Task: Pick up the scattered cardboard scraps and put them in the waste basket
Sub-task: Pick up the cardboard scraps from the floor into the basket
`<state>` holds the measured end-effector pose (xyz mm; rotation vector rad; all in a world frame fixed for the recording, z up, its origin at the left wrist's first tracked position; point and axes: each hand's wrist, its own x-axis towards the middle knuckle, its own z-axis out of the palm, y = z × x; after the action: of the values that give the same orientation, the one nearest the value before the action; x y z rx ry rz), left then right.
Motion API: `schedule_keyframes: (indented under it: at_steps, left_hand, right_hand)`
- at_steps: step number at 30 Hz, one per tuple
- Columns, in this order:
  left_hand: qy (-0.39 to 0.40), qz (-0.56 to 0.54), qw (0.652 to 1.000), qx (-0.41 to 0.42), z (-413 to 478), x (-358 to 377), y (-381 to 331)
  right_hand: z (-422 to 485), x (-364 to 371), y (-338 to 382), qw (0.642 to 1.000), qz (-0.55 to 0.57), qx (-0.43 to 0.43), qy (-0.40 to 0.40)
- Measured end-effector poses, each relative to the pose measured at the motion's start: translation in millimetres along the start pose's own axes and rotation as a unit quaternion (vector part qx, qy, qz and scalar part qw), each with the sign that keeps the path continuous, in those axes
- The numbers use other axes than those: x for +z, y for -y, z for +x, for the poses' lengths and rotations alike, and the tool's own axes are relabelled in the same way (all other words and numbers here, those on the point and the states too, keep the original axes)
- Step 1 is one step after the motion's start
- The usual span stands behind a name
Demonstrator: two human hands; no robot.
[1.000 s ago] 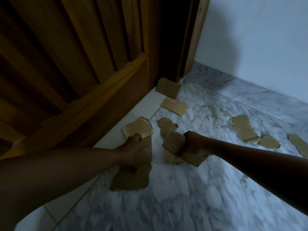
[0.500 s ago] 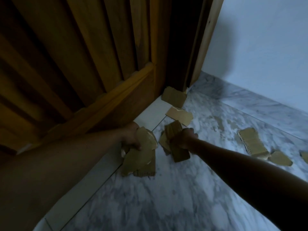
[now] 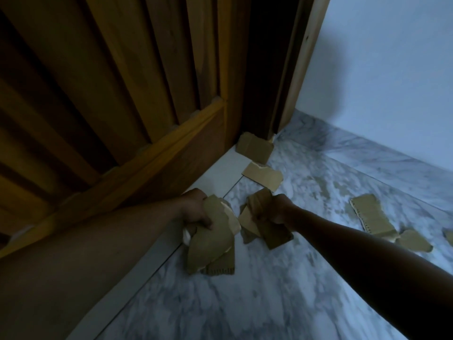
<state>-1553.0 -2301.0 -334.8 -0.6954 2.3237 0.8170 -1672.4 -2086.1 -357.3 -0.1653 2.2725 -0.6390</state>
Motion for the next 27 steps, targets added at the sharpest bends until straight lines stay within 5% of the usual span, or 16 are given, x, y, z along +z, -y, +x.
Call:
schedule_keyframes:
  at_steps: [4, 11, 23, 27]
  left_hand:
    - [0.024, -0.158, 0.987, -0.009, 0.1, -16.3, -1.1]
    - [-0.012, -0.446, 0.895, -0.015, -7.1, -50.6, -2.6]
    - [-0.132, -0.375, 0.917, -0.011, -0.5, -46.1, -17.7]
    - [-0.161, -0.347, 0.924, -0.001, 2.7, -50.2, -30.0]
  right_hand:
    - [4.3, -10.5, 2.2, 0.998, -0.053, -0.001, -0.025]
    - [-9.7, 27.9, 8.9, 0.978, -0.208, -0.036, -0.009]
    - [-20.0, 11.1, 3.1, 0.983, -0.163, 0.025, 0.080]
    - [-44.8, 3.8, 26.8, 0.968, -0.183, -0.047, 0.167]
